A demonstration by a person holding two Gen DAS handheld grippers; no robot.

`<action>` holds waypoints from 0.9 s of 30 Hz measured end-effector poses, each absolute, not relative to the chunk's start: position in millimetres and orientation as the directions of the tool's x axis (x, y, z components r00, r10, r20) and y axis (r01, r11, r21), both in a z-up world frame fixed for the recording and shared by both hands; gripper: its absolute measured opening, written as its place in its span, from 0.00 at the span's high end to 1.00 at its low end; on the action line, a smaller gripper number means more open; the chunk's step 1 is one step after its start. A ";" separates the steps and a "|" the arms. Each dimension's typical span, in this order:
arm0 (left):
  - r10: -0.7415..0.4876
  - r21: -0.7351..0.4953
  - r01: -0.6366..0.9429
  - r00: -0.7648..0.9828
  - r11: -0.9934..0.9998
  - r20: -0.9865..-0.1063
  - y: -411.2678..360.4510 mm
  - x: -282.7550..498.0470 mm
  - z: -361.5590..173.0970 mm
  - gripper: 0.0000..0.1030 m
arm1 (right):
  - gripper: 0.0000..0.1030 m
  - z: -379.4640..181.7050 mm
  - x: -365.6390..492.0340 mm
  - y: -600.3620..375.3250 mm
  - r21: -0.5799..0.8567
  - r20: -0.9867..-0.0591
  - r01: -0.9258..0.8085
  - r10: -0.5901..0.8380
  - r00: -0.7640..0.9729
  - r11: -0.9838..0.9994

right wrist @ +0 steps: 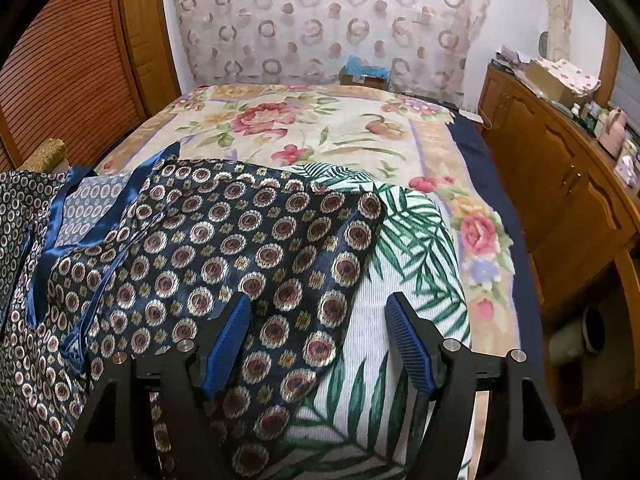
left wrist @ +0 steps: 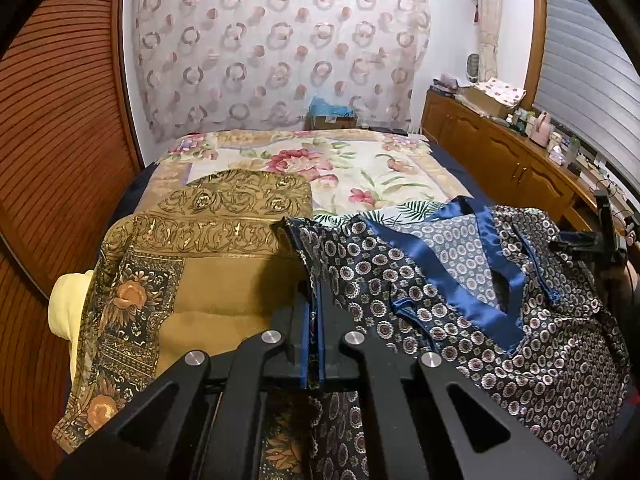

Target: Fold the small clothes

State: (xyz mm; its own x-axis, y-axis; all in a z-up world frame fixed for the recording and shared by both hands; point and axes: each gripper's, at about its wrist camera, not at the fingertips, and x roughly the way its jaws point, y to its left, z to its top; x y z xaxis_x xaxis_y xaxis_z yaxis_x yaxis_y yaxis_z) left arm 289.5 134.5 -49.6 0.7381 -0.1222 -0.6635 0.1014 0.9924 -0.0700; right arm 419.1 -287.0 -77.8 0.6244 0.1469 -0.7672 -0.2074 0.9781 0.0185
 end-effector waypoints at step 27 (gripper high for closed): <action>-0.262 -0.155 0.215 0.857 0.964 -0.443 121.4 106.2 17.2 0.98 | 0.98 16.7 208.7 -276.7 0.036 -0.513 -0.370 0.335 0.790 0.928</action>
State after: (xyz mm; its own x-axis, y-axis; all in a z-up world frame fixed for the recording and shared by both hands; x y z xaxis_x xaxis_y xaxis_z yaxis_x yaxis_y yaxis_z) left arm 106.2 121.4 17.2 0.8573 -0.2620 -0.4430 0.2145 0.9643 -0.1553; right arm 208.7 -276.7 16.7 0.7903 0.3351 -0.5130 -0.3703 0.9282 0.0359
